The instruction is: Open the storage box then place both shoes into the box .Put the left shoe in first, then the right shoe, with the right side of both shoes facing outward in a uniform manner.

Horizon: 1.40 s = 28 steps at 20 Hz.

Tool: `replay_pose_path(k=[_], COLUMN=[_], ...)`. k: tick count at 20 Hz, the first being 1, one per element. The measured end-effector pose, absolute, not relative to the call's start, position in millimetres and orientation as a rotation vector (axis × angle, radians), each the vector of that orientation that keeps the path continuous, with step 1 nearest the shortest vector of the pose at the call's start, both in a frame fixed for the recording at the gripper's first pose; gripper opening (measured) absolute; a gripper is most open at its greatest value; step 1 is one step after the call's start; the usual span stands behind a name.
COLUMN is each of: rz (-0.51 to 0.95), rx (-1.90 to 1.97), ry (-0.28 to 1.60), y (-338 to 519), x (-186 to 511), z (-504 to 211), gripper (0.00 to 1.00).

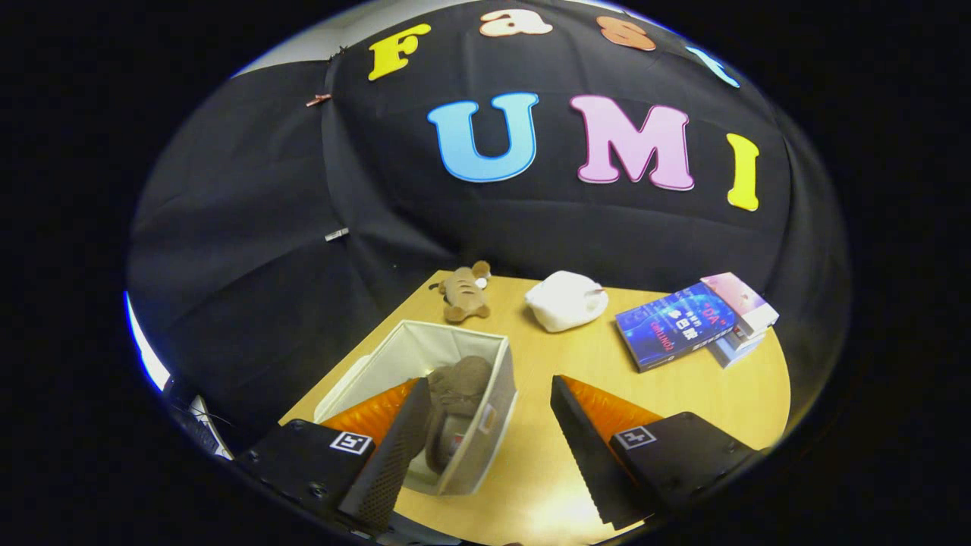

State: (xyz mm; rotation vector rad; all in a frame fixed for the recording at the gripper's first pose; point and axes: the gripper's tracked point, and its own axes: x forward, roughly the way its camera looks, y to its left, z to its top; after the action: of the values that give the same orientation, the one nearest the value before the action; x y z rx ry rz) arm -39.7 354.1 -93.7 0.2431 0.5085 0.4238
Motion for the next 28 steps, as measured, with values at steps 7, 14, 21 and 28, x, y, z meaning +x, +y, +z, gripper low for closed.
replay_pose_path(k=[7, 14, 21, 28], rz=[0.308, 0.201, 0.161, 0.139], rx=[0.222, 0.185, 0.215, 0.207], ry=[0.366, 0.255, 0.258, 0.241], y=[225.5, 105.7, 45.0, 19.6], x=[-19.9, 6.5, 14.1, 18.4], z=[-63.4, -38.3, -44.8, -45.8], gripper=[0.99, 0.99, 0.99, 0.99])
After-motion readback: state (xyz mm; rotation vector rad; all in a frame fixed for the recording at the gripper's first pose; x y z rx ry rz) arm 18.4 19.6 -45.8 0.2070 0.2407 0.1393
